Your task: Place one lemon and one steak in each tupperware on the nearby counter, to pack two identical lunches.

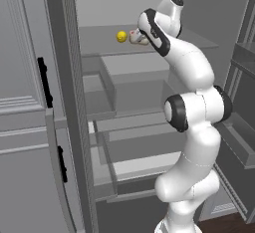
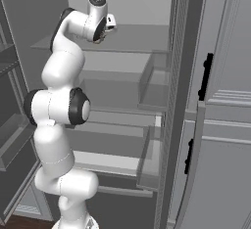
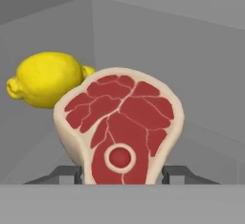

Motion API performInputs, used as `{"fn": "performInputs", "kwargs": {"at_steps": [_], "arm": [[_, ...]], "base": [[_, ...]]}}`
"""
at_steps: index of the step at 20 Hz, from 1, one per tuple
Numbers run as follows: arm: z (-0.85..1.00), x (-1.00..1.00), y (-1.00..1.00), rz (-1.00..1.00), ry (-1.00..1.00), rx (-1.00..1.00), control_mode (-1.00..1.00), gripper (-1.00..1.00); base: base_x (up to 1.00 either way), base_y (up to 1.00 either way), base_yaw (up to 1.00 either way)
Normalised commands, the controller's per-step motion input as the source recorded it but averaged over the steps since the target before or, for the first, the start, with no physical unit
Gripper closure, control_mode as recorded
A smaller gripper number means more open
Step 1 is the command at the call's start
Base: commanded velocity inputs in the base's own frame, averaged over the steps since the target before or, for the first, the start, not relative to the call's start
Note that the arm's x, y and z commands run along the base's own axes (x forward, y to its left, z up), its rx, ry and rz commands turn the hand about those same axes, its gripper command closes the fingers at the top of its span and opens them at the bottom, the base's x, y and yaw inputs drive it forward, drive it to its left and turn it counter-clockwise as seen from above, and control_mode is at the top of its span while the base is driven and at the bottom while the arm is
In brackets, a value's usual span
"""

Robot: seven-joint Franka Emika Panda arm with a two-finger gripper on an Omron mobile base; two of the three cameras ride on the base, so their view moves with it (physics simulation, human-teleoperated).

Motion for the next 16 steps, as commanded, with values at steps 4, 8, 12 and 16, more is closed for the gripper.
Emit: {"fn": "performInputs", "kwargs": {"at_steps": [4, 8, 12, 16], "arm": [[0.01, -0.51, -0.07, -0.03, 0.00, 0.00, -1.00, 1.00], [0.09, -1.00, -0.36, -0.13, -0.08, 0.04, -1.00, 1.00], [0.09, -1.00, -0.30, -0.14, -0.15, 0.03, -1.00, 1.00], [0.02, -1.00, -0.16, -0.16, -0.06, 0.00, -1.00, 1.00]], "base": [[0.00, 0.00, 0.00], [0.00, 0.00, 0.00], [0.00, 0.00, 0.00], [0.00, 0.00, 0.00]]}}
